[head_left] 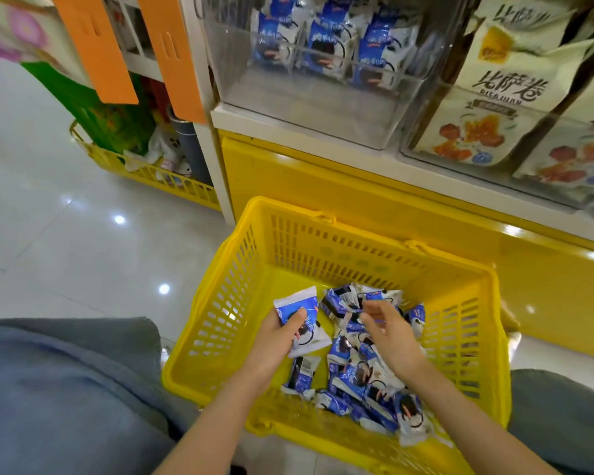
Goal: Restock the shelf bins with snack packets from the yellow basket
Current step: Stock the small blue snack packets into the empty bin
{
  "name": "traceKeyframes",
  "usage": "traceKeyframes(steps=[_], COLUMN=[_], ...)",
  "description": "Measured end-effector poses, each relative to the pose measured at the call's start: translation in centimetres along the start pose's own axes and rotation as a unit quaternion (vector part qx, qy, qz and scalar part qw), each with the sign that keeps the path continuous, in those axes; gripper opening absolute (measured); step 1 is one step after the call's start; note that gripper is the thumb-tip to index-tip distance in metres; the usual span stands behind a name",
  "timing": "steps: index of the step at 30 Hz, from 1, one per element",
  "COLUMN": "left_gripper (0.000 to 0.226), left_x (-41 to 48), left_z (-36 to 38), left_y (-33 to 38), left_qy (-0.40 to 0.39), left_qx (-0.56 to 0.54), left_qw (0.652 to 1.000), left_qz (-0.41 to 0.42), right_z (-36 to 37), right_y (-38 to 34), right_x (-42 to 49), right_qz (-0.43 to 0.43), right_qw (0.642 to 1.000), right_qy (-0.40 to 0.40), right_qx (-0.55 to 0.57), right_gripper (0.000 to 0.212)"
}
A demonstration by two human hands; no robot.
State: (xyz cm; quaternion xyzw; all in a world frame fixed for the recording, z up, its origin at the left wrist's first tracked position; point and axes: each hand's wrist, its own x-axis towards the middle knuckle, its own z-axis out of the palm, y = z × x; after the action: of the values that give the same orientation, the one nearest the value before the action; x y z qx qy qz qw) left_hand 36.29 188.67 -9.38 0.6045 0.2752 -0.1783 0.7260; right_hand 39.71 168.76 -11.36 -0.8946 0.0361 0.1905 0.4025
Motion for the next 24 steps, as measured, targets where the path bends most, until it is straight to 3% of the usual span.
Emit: traceKeyframes(steps=[2, 5, 11, 15, 18, 24], left_gripper=[0.006, 0.006, 0.007, 0.008, 0.014, 0.022], left_x=[0.0, 0.2, 1.0, 1.6, 2.0, 2.0], left_z=[0.2, 0.5, 0.4, 0.4, 0.7, 1.2], left_y=[-0.1, -0.4, -1.5, -2.2, -2.8, -3.3], left_qy=[0.004, -0.002, 0.018, 0.033, 0.045, 0.047], left_qx=[-0.012, -0.012, 0.010, 0.038, 0.053, 0.089], left_qw=[1.000, 1.000, 0.999, 0.998, 0.997, 0.994], left_qz=[-0.011, -0.019, -0.033, -0.036, -0.042, -0.050], right_z=[-1.5, -2.1, -0.2, 0.0, 0.0, -1.3], right_y=[3.1, 6.3, 7.3, 8.2, 8.1, 6.2], right_x=[1.1, 2.1, 4.1, 4.3, 3.9, 2.1], right_qz=[0.052, 0.105, 0.096, 0.110, 0.126, 0.157], right_qw=[0.995, 0.983, 0.956, 0.945, 0.951, 0.986], right_qy=[0.021, -0.020, -0.119, -0.096, -0.076, -0.043], right_qx=[-0.077, -0.147, -0.251, -0.292, -0.272, -0.037], right_gripper=[0.042, 0.053, 0.066, 0.061, 0.055, 0.016])
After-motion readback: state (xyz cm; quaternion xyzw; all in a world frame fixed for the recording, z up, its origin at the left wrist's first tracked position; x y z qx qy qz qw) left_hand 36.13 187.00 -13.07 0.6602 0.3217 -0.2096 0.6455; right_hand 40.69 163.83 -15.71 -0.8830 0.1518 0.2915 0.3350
